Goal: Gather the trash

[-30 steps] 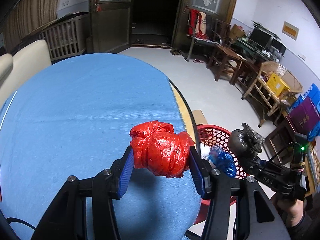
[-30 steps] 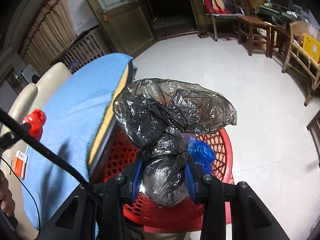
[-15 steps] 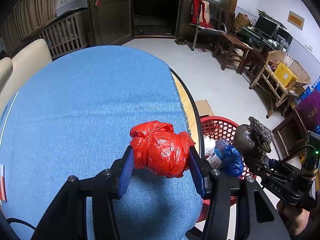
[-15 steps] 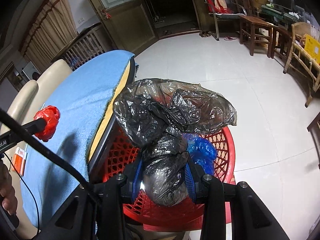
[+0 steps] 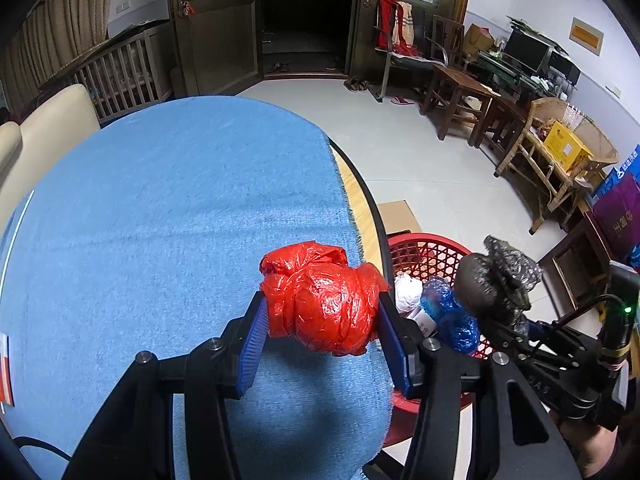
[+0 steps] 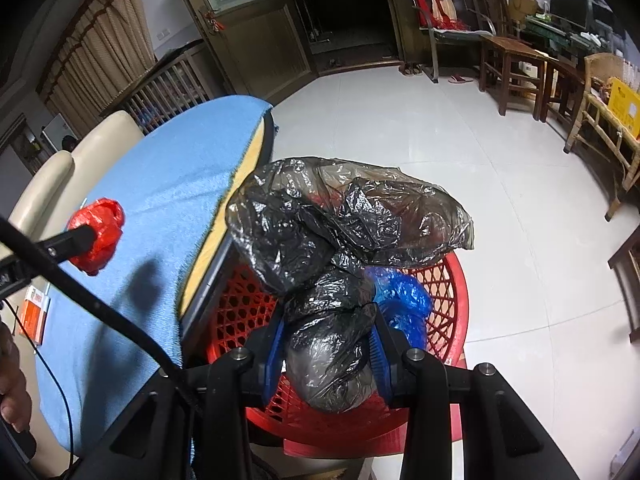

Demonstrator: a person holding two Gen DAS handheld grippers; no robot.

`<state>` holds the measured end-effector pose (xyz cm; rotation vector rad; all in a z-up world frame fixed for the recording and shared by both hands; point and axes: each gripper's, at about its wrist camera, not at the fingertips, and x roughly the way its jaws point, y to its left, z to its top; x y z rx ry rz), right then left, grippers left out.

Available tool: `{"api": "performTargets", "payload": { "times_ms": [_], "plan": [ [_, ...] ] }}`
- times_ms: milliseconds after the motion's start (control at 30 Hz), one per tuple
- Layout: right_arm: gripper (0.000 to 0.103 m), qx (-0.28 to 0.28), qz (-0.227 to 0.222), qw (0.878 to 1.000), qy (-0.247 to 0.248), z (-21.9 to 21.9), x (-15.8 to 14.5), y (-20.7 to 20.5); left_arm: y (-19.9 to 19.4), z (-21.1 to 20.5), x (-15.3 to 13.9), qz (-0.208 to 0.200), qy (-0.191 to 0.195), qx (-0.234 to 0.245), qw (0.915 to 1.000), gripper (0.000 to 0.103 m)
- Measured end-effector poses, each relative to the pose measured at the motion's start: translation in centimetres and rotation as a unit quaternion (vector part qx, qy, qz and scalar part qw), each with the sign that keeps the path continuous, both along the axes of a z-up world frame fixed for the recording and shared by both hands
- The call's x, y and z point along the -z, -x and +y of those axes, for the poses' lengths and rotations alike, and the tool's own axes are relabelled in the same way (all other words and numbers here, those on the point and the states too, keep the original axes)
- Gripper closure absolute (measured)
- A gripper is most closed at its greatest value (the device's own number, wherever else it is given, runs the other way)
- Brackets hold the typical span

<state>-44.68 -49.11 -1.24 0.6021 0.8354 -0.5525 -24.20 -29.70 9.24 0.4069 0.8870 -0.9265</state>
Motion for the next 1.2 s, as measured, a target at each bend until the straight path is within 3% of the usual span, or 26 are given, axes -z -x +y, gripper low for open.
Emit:
{"api": "performTargets", "payload": {
  "times_ms": [533, 600, 633, 667, 700, 967, 1100, 1200],
  "plan": [
    [0.063, 0.013, 0.016, 0.999, -0.030, -0.7, 0.7, 0.2, 1.3, -1.2, -0.2, -0.012, -0.007, 0.020, 0.9997, 0.048],
    [0.058, 0.012, 0.023, 0.999, -0.041, -0.9, 1.1, 0.1, 1.5, -1.6, -0.1, -0.009, -0.008, 0.025, 0.9996, 0.048],
    [0.050, 0.012, 0.025, 0.999, -0.045, -1.1, 1.3, 0.0, 1.5, -1.8, -0.1, -0.006, -0.007, 0.028, 0.9996, 0.048],
    [0.027, 0.016, 0.027, 0.998, -0.048, -1.3, 1.4, -0.1, 1.6, -2.0, 0.0, 0.000, -0.006, 0.030, 0.9995, 0.048],
    [0.018, 0.022, 0.026, 0.998, -0.046, -1.4, 1.3, -0.1, 1.5, -2.1, 0.2, 0.010, -0.004, 0.031, 0.9995, 0.048],
    [0.018, 0.083, -0.020, 0.996, -0.022, -2.8, -1.8, 3.7, 3.5, -4.7, 1.5, 0.029, -0.005, 0.073, 0.9969, 0.044],
    [0.018, 0.113, -0.037, 0.993, -0.015, -3.3, -3.4, 5.8, 4.4, -7.2, 2.7, 0.057, -0.013, 0.101, 0.9932, 0.023],
    [0.018, 0.127, -0.044, 0.991, -0.009, -3.6, -4.4, 6.9, 4.5, -8.1, 3.2, 0.061, -0.028, 0.106, 0.9921, 0.023]
  ]
}}
